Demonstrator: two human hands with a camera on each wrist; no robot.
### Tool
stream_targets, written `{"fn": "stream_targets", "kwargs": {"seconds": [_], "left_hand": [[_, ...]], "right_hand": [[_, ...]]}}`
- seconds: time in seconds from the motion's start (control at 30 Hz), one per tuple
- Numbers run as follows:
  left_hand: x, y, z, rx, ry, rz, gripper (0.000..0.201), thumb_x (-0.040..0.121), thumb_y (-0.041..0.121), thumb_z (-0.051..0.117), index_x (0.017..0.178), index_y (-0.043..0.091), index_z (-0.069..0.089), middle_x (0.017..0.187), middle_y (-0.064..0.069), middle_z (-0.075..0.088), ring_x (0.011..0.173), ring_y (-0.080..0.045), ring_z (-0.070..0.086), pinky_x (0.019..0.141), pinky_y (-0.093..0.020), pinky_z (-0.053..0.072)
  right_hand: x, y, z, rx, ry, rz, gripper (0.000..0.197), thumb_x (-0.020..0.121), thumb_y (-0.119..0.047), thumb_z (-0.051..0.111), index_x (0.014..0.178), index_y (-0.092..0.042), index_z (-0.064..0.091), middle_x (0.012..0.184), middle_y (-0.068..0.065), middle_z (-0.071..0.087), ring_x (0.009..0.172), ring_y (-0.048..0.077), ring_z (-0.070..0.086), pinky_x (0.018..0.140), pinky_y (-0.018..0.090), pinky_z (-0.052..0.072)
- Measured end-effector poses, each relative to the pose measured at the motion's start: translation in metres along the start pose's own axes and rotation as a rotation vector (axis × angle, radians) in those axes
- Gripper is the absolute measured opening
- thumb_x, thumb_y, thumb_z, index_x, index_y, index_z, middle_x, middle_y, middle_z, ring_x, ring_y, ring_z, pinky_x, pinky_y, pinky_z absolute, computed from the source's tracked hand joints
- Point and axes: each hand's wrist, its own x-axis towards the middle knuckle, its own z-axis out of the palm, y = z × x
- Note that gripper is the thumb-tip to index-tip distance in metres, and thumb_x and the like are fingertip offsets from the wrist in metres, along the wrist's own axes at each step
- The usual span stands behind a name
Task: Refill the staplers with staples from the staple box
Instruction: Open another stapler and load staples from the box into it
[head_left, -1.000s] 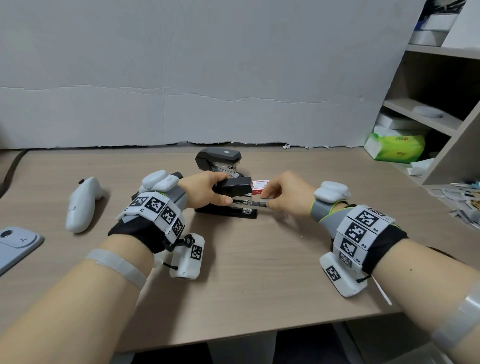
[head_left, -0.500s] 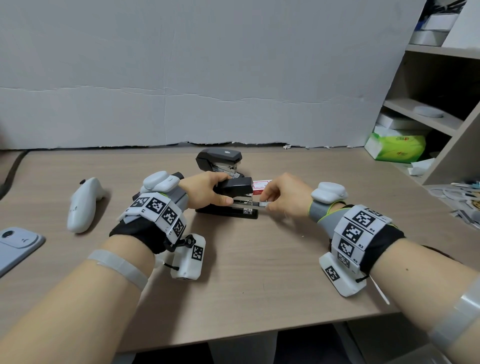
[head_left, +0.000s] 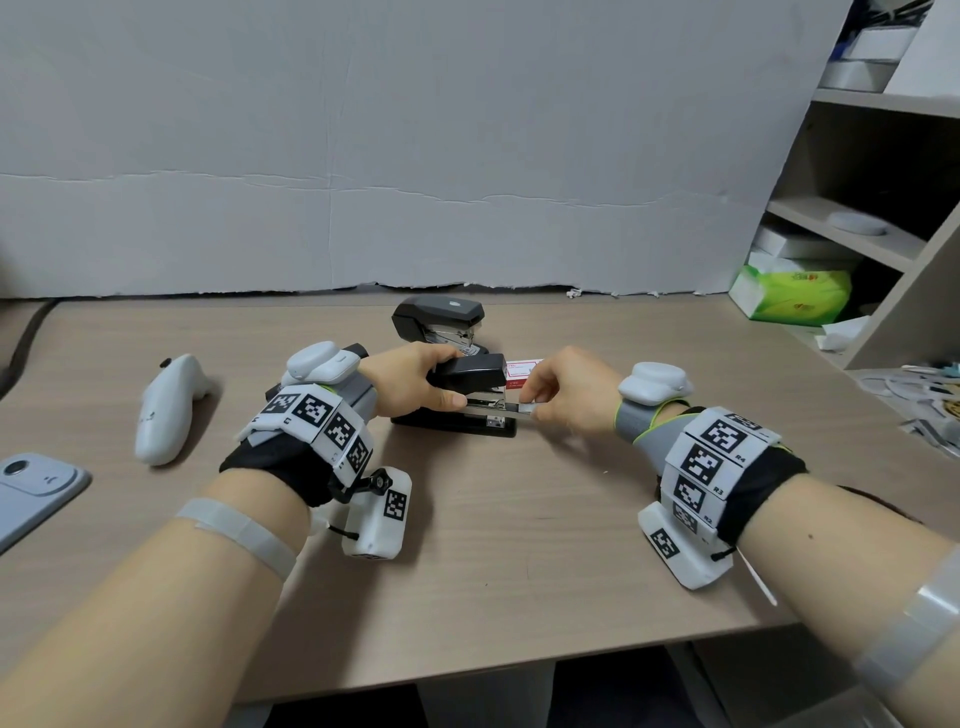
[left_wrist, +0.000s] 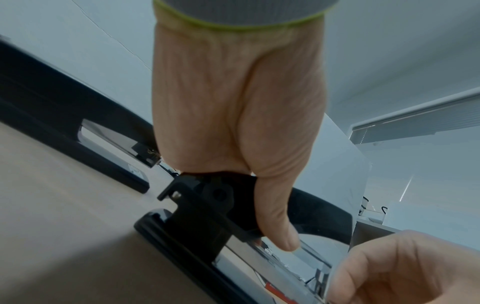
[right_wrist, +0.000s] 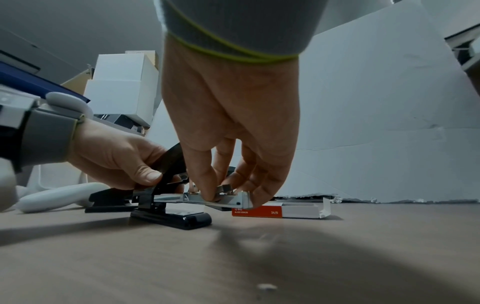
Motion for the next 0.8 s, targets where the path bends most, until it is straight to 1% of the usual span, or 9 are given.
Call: {"fn": "stream_targets", "kwargs": {"seconds": [0.07, 0.17, 0.3, 0.33, 0.43, 0.47, 0.63, 0.7, 0.8], "left_hand": [[0.0, 0.001, 0.0, 0.003, 0.003, 0.003, 0.024, 0.088, 0.031, 0.07, 0.104, 0.032, 0.053, 0.086, 0.017, 0.059, 0.079, -0.005, 0.055, 0.075, -0.027, 0.039], [-0.001, 0.001, 0.0, 0.001, 0.01, 0.006, 0.022, 0.088, 0.03, 0.07, 0.102, 0.031, 0.053, 0.084, 0.017, 0.058, 0.077, -0.002, 0.054, 0.069, -0.023, 0.039], [0.0, 0.0, 0.0, 0.001, 0.005, -0.006, 0.023, 0.087, 0.032, 0.07, 0.103, 0.029, 0.055, 0.086, 0.014, 0.06, 0.081, -0.011, 0.056, 0.075, -0.028, 0.041], [0.0, 0.0, 0.0, 0.0, 0.005, -0.007, 0.023, 0.087, 0.032, 0.07, 0.103, 0.028, 0.055, 0.086, 0.013, 0.06, 0.08, -0.011, 0.056, 0.075, -0.028, 0.04], [0.0, 0.001, 0.001, 0.0, 0.009, -0.003, 0.022, 0.087, 0.031, 0.07, 0.102, 0.03, 0.054, 0.085, 0.015, 0.059, 0.077, -0.006, 0.054, 0.072, -0.027, 0.039], [0.0, 0.002, 0.001, 0.001, 0.01, -0.003, 0.022, 0.087, 0.031, 0.07, 0.102, 0.03, 0.054, 0.085, 0.016, 0.059, 0.077, -0.004, 0.054, 0.072, -0.027, 0.039], [-0.001, 0.002, 0.0, -0.009, 0.003, 0.001, 0.024, 0.087, 0.03, 0.07, 0.104, 0.031, 0.054, 0.086, 0.016, 0.06, 0.08, -0.007, 0.055, 0.074, -0.026, 0.039], [-0.001, 0.002, 0.0, -0.01, 0.006, 0.002, 0.023, 0.087, 0.03, 0.07, 0.104, 0.031, 0.054, 0.085, 0.017, 0.059, 0.079, -0.005, 0.055, 0.072, -0.026, 0.039], [-0.002, 0.003, 0.0, -0.002, 0.008, 0.009, 0.022, 0.088, 0.03, 0.07, 0.102, 0.031, 0.053, 0.083, 0.018, 0.058, 0.075, -0.001, 0.053, 0.068, -0.022, 0.038]], "right_hand": [[0.0, 0.001, 0.0, -0.035, -0.018, -0.006, 0.02, 0.078, -0.015, 0.069, 0.096, -0.022, 0.073, 0.083, -0.007, 0.061, 0.078, 0.019, 0.059, 0.073, 0.027, 0.049], [-0.002, 0.004, -0.004, -0.043, -0.062, -0.004, 0.025, 0.075, -0.014, 0.07, 0.095, -0.028, 0.071, 0.083, -0.012, 0.058, 0.082, 0.018, 0.061, 0.079, 0.03, 0.053], [-0.008, 0.008, -0.01, -0.07, -0.096, -0.036, 0.034, 0.078, -0.013, 0.065, 0.104, -0.032, 0.073, 0.084, -0.018, 0.055, 0.09, 0.018, 0.064, 0.082, 0.029, 0.052], [-0.009, 0.008, -0.01, -0.097, -0.102, -0.05, 0.036, 0.078, -0.012, 0.063, 0.106, -0.032, 0.073, 0.088, -0.016, 0.057, 0.092, 0.018, 0.064, 0.082, 0.028, 0.051], [-0.013, 0.012, -0.011, -0.136, -0.115, -0.063, 0.04, 0.079, -0.011, 0.06, 0.108, -0.033, 0.074, 0.111, -0.005, 0.063, 0.094, 0.018, 0.063, 0.085, 0.029, 0.052], [-0.014, 0.015, -0.012, -0.136, -0.117, -0.059, 0.04, 0.079, -0.011, 0.059, 0.109, -0.033, 0.074, 0.113, -0.004, 0.063, 0.094, 0.019, 0.064, 0.086, 0.031, 0.053], [-0.022, 0.022, -0.019, -0.138, -0.14, 0.004, 0.04, 0.081, -0.013, 0.055, 0.109, -0.034, 0.075, 0.104, -0.002, 0.066, 0.092, 0.023, 0.066, 0.086, 0.036, 0.055], [-0.025, 0.024, -0.022, -0.119, -0.128, 0.019, 0.035, 0.081, -0.015, 0.057, 0.106, -0.031, 0.076, 0.1, -0.003, 0.065, 0.091, 0.022, 0.065, 0.085, 0.034, 0.054], [-0.024, 0.028, -0.024, -0.028, -0.053, 0.034, 0.029, 0.08, -0.013, 0.062, 0.102, -0.027, 0.075, 0.084, -0.01, 0.064, 0.081, 0.015, 0.064, 0.08, 0.027, 0.052]]}}
